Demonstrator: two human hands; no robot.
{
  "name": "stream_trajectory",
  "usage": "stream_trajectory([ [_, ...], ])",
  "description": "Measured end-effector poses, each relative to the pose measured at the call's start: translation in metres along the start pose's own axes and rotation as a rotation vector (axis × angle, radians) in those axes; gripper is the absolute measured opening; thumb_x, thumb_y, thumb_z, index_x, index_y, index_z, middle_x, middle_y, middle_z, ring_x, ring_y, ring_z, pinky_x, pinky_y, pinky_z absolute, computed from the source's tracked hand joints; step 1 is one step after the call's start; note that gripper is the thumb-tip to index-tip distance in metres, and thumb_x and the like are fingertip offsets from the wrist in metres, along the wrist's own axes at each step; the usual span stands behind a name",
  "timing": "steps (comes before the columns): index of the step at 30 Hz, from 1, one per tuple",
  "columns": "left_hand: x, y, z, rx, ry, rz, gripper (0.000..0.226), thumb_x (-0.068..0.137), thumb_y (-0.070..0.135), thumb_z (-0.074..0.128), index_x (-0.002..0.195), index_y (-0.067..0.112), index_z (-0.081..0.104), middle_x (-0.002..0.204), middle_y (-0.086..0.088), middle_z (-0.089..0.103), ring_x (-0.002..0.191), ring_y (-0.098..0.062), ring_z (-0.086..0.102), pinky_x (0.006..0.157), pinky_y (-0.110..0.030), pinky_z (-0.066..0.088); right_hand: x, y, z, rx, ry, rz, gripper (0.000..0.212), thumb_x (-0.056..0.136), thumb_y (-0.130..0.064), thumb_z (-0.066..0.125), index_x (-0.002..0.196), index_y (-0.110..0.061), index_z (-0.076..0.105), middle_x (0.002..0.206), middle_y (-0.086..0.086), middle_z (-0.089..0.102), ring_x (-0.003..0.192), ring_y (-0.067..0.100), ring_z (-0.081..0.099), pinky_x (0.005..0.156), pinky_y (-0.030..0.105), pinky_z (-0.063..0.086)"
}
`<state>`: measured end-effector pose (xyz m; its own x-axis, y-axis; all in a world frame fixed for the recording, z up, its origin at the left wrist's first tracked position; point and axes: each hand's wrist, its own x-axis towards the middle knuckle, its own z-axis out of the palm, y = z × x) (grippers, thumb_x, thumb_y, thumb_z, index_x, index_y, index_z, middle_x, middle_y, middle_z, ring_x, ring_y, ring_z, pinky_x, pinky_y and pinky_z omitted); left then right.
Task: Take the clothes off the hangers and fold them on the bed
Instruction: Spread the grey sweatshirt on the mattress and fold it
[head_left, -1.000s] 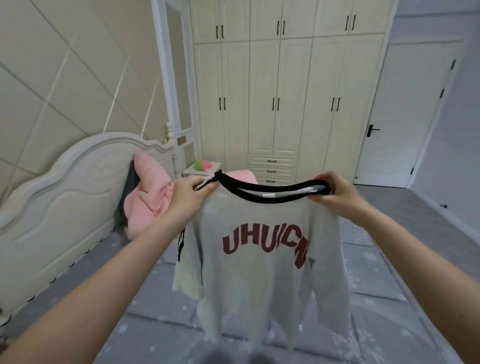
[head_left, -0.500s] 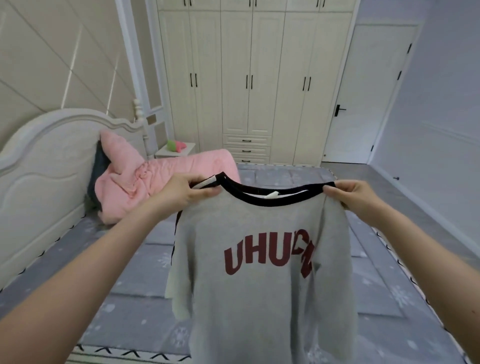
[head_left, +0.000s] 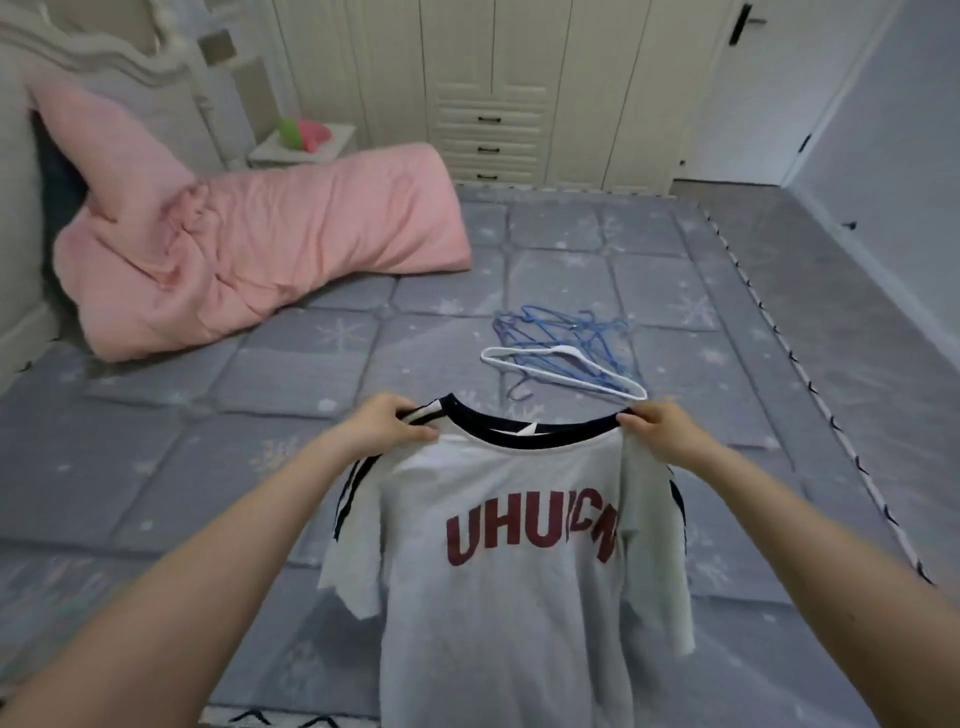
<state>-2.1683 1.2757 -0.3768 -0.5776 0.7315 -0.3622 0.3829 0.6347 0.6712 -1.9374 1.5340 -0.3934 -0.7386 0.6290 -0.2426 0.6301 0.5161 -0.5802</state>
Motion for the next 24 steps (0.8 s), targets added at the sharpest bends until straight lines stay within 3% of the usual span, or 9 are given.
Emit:
stream_trajectory([
  [2,0.051,-0.018,0.016,0.001,0.012,-0.003,0.027,0.082,0.024,0.073,0.062,0.02,0.054,0.055,0.006,0.044,0.051,-0.008,0.038,0.042,-0.014,0.026,0.044,0.02,0.024,-0.04,0.041,-0.006,0.039,0.095,-0.014,0.053,0.057,-0.017,0.046,0.058,-0.003,0.044,0.07,0.02,0.045,0.052,0.023,0.027],
  [4,0.106,-0.037,0.035,0.009,0.024,-0.003,0.021,0.082,0.021,0.072,0.068,0.018,0.057,0.057,0.005,0.045,0.052,-0.007,0.038,0.043,-0.014,0.028,0.087,0.039,0.046,-0.041,0.078,0.018,0.039,0.095,-0.015,0.053,0.057,-0.019,0.044,0.059,-0.003,0.045,0.071,0.02,0.047,0.052,0.022,0.029],
  [7,0.169,-0.06,0.054,0.014,0.071,-0.02,0.011,0.082,0.022,0.073,0.082,0.015,0.065,0.06,0.004,0.048,0.055,-0.008,0.041,0.046,-0.017,0.027,0.133,0.057,0.068,-0.05,0.121,0.074,0.024,0.096,-0.02,0.051,0.078,-0.007,0.063,0.078,0.006,0.059,0.079,0.022,0.051,0.058,0.031,0.02],
  [10,0.217,-0.078,0.067,0.057,0.094,-0.041,0.016,0.082,0.027,0.072,0.089,0.013,0.068,0.07,-0.002,0.056,0.065,-0.015,0.048,0.051,-0.022,0.03,0.169,0.07,0.086,-0.042,0.158,0.098,0.024,0.096,-0.022,0.051,0.093,-0.005,0.068,0.093,0.013,0.068,0.081,0.023,0.053,0.061,0.03,0.024],
  [14,0.282,-0.099,0.081,0.091,0.092,-0.067,0.018,0.081,0.03,0.072,0.09,0.015,0.069,0.073,0.0,0.059,0.077,-0.022,0.058,0.06,-0.028,0.033,0.22,0.087,0.112,0.032,0.204,0.164,0.023,0.095,-0.025,0.052,0.1,-0.011,0.069,0.095,0.005,0.067,0.094,0.027,0.06,0.068,0.027,0.032],
  [16,0.3,-0.108,0.086,0.08,0.176,-0.046,0.02,0.079,0.029,0.074,0.093,0.016,0.07,0.079,0.003,0.057,0.087,-0.023,0.058,0.068,-0.027,0.037,0.237,0.092,0.121,0.161,0.225,0.205,0.022,0.096,-0.025,0.051,0.102,-0.012,0.069,0.096,0.003,0.066,0.099,0.026,0.06,0.074,0.026,0.036],
  [19,0.326,-0.122,0.1,0.151,0.34,-0.032,0.042,0.074,0.038,0.077,0.11,0.021,0.067,0.103,-0.002,0.055,0.107,-0.022,0.048,0.087,-0.031,0.039,0.26,0.109,0.137,0.256,0.224,0.291,0.029,0.098,-0.026,0.047,0.116,-0.01,0.063,0.115,0.007,0.063,0.108,0.024,0.056,0.083,0.026,0.036],
  [24,0.328,-0.127,0.155,0.136,0.307,0.169,0.042,0.073,0.032,0.079,0.111,0.019,0.067,0.12,-0.002,0.054,0.116,-0.021,0.044,0.096,-0.029,0.035,0.245,0.159,0.16,0.254,0.251,0.458,0.031,0.096,-0.021,0.049,0.121,-0.003,0.058,0.121,0.016,0.061,0.112,0.027,0.056,0.088,0.027,0.037],
])
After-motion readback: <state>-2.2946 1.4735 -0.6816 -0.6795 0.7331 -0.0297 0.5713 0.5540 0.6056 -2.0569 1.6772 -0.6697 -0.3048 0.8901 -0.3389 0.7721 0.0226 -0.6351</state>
